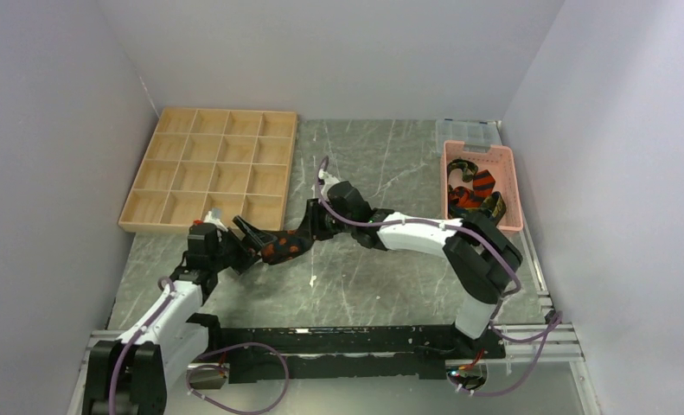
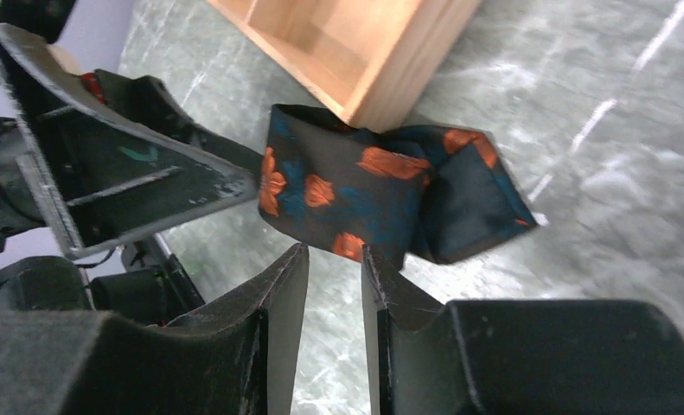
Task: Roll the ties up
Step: Roll the tie at the center of the board.
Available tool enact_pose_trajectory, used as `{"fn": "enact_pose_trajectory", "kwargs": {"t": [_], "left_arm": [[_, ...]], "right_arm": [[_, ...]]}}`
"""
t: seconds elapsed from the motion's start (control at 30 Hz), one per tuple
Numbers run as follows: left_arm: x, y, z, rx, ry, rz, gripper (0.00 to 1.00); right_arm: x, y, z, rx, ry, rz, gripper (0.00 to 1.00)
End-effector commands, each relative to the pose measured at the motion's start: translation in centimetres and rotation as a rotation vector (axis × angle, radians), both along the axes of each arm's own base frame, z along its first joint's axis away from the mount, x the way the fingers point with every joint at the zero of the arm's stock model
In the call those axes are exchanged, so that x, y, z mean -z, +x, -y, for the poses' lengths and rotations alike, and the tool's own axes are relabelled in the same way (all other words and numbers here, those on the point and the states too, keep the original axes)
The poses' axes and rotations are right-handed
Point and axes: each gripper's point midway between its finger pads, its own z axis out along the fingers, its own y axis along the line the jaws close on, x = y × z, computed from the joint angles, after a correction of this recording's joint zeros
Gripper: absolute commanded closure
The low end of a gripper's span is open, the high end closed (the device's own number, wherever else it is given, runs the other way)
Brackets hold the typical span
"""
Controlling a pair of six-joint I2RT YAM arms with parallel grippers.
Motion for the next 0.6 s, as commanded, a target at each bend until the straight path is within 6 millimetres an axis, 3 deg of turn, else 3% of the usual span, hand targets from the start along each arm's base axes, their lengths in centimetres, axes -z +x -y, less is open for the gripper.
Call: {"fn": "enact_pose_trajectory", "kwargs": {"t": [0.0,0.37,0.57], "left_arm": [[0.0,0.4,0.4,0.032,-0.009,0.018,0.06],[1.1,0.9,1.2,0.092,-0.023,-0.004,0.06],[1.6,1.3,0.9,0.105,0.024,-0.017,0.11]], "right_arm": [[-1.5,0.0,-2.7,-0.069,0.061,-0.003,0.66],[4.0,1.0,-2.9,-0.051,-0.040,-0.057,0.67],[5.9,1.2,-2.1,-0.026,-0.065,-0.078,0.67]]}}
